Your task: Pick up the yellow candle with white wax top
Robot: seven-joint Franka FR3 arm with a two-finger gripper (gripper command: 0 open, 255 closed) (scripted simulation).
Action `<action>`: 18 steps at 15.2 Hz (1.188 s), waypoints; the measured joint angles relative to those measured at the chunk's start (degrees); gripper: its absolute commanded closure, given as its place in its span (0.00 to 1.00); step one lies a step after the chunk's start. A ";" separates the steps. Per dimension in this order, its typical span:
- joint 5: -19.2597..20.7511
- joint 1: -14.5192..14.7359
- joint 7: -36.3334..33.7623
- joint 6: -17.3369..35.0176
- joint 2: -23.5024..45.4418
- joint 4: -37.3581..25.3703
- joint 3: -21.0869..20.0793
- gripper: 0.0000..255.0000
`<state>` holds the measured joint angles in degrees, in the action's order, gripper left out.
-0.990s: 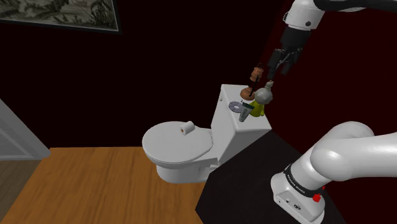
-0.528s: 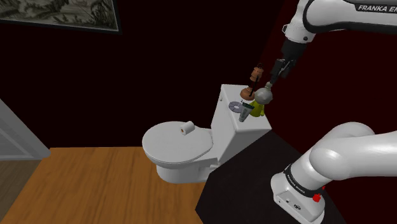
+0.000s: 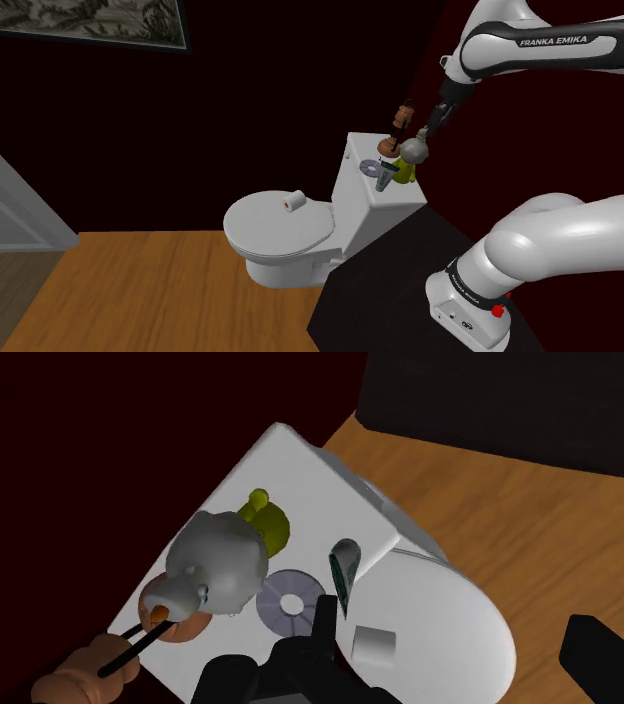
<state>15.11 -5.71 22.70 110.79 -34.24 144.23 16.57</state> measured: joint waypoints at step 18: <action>-3.86 0.26 27.18 29.77 33.01 -12.32 16.11 0.00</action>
<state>11.25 -5.45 49.89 140.56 -1.23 131.91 32.68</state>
